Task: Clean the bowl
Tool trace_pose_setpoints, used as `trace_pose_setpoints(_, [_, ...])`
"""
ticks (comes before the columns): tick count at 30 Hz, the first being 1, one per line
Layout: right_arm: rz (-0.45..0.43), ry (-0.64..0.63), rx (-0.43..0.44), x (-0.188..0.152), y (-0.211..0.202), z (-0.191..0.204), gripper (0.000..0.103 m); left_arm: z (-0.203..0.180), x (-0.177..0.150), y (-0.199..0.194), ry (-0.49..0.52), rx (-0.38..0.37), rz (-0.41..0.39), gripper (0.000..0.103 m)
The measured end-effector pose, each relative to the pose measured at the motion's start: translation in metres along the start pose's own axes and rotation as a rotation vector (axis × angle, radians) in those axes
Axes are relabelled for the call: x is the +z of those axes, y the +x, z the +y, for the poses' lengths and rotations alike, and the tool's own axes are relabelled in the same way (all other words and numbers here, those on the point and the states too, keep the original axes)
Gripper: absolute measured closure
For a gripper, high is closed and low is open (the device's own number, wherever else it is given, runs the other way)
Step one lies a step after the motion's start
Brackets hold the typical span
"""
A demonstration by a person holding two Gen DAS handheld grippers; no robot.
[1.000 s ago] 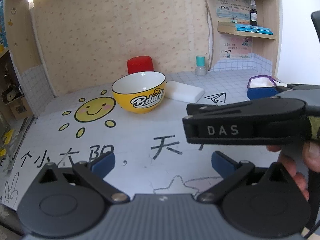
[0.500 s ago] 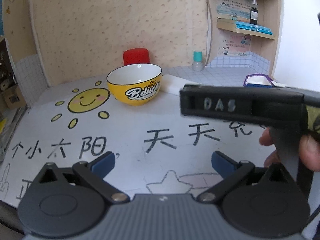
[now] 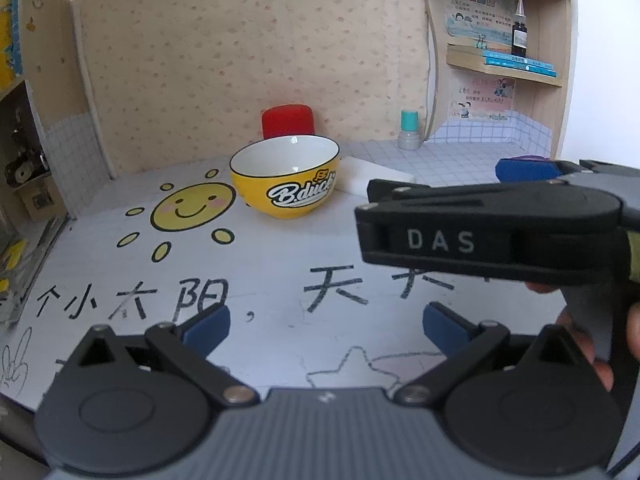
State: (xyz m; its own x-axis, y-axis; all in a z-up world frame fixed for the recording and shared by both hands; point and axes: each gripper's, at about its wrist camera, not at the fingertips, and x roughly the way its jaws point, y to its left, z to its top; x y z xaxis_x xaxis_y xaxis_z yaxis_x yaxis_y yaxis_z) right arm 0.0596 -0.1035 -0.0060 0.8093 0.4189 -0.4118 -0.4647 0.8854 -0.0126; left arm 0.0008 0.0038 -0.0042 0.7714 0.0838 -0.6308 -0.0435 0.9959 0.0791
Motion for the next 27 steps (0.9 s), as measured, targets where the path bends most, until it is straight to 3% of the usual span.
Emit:
trace_pose_setpoints(16, [0.017,0.048,0.079,-0.004,-0.004,-0.010,0.000,-0.005,0.000,0.001,0.026,0.000,0.009,0.000])
trace_pose_setpoints(27, [0.000,0.065,0.048,-0.005,-0.003,-0.012,0.000,-0.004,0.001,0.004,0.021,-0.009,0.017,0.000])
